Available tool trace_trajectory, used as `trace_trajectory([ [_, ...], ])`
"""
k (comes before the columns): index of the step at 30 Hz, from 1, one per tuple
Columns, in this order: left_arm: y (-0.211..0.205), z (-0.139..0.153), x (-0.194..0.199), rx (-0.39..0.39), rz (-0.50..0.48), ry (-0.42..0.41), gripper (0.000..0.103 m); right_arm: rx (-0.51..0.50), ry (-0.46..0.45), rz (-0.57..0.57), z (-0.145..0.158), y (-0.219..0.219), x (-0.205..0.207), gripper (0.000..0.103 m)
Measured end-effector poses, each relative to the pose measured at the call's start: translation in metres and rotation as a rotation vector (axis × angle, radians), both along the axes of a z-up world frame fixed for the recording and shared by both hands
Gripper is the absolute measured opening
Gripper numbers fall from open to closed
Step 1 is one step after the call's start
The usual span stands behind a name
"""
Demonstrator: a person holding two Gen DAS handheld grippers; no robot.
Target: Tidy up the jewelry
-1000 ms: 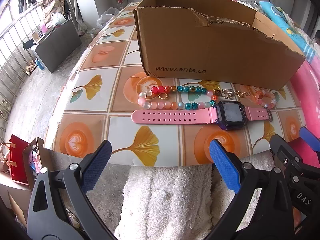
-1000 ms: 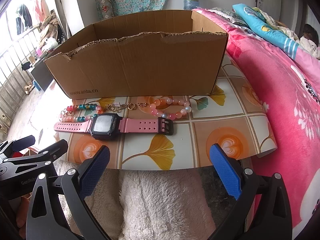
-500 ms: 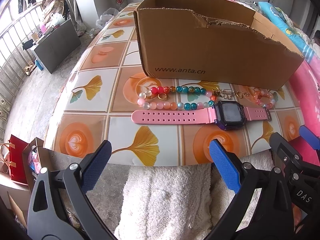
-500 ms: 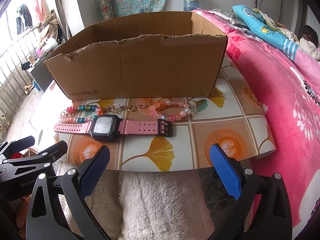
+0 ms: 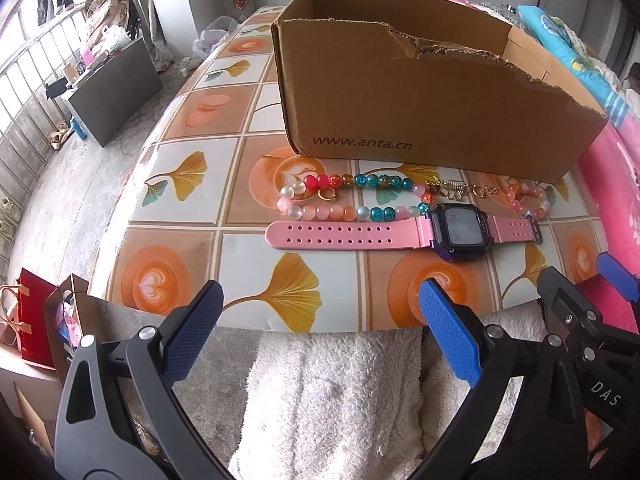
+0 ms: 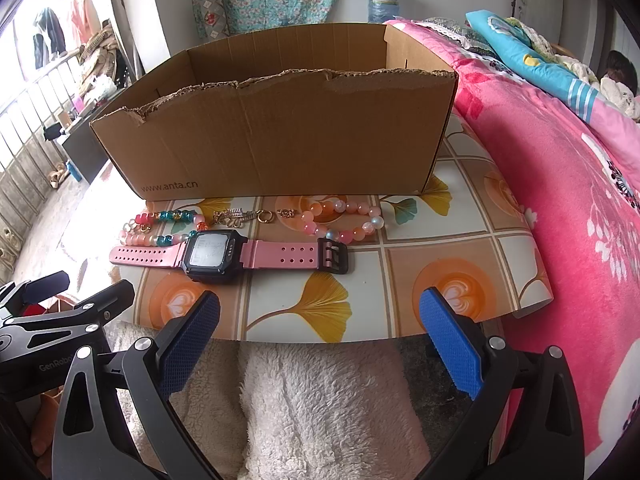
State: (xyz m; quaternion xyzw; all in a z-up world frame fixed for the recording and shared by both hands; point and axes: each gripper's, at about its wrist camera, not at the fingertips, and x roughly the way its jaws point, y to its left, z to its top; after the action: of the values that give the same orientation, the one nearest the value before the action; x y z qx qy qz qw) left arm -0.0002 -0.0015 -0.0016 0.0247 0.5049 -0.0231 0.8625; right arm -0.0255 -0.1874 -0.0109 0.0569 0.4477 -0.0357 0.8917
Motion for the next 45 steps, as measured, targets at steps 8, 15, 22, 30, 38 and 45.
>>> trace_trajectory([
  [8,0.001,0.001,0.0,-0.004,0.0,0.002,0.095,0.0,-0.001,0.001,0.0,0.001,0.0,0.098],
  [15,0.002,0.0,0.0,-0.004,-0.001,0.005,0.095,0.001,-0.001,0.002,0.0,0.001,0.001,0.098],
  [22,0.005,-0.004,0.005,0.001,0.003,0.014,0.095,0.018,-0.009,0.011,0.001,0.005,0.004,0.098],
  [30,0.013,-0.008,0.016,0.021,0.006,0.017,0.095,0.032,-0.029,0.033,0.004,0.008,0.011,0.098],
  [38,0.026,-0.013,0.018,0.018,-0.007,-0.016,0.095,0.056,-0.051,0.085,0.003,0.011,0.017,0.092],
  [45,0.044,-0.018,0.012,-0.05,-0.078,-0.096,0.095,0.101,-0.084,0.155,0.004,0.01,0.021,0.079],
])
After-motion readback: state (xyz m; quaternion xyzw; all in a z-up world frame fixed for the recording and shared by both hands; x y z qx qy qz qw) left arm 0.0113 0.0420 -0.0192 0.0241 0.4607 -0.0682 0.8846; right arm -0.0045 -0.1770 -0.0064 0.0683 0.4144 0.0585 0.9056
